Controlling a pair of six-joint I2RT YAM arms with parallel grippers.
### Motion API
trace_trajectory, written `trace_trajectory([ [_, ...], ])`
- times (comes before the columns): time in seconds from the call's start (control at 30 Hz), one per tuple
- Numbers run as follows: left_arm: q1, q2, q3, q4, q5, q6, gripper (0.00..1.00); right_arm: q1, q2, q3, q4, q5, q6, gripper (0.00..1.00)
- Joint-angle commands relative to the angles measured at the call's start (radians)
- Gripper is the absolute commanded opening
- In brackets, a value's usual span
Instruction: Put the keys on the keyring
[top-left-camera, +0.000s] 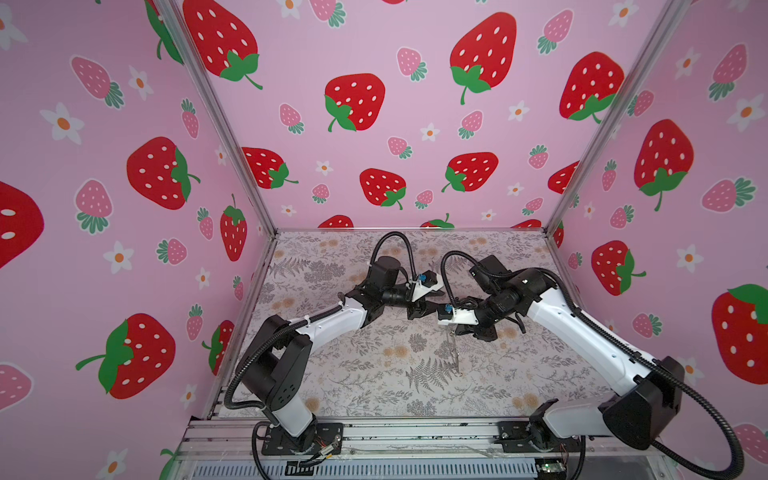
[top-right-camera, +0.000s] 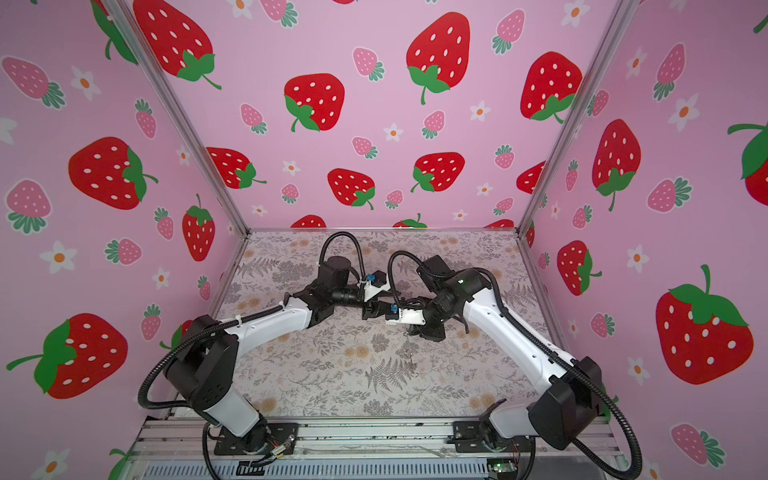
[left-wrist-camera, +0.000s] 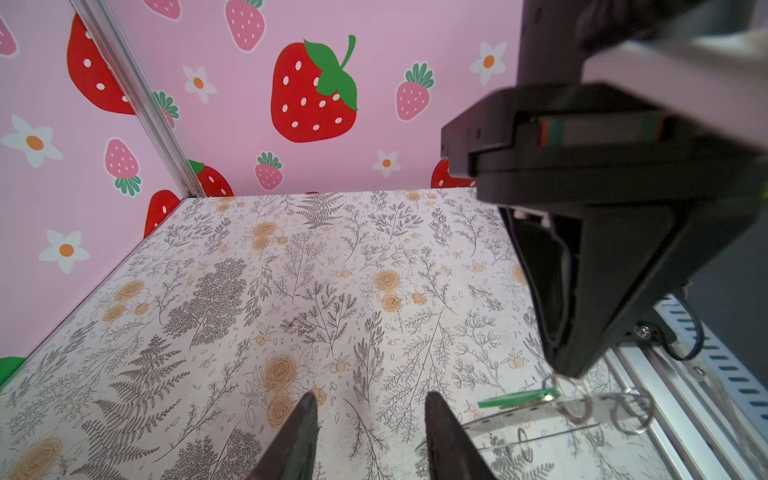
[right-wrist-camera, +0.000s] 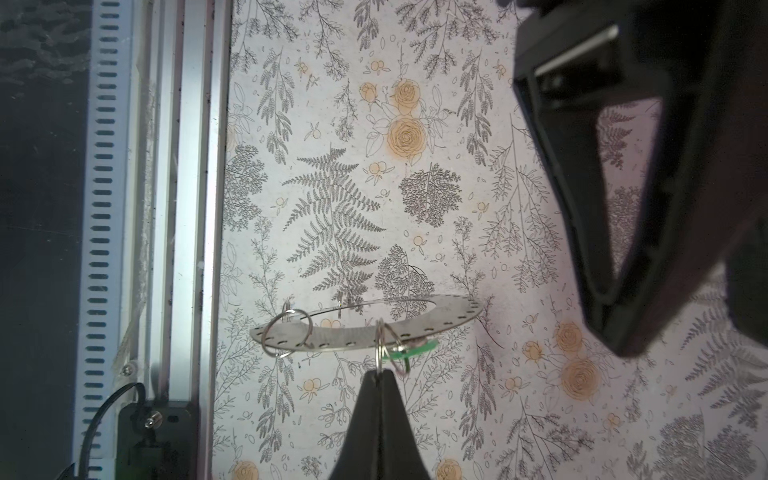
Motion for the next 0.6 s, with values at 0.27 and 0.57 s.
trace_trajectory([
  [0.27, -0.036, -0.162, -0.058, -0.150, -0.044, 0.183, 0.44, 0.007, -0.153, -0.055, 0.149, 0.049, -0.115, 0.00],
  [0.57, -0.034, -0.142, 0.006, -0.190, -0.148, 0.388, 0.44, 0.030, -0.124, -0.028, 0.019, -0.031, -0.220, 0.00],
])
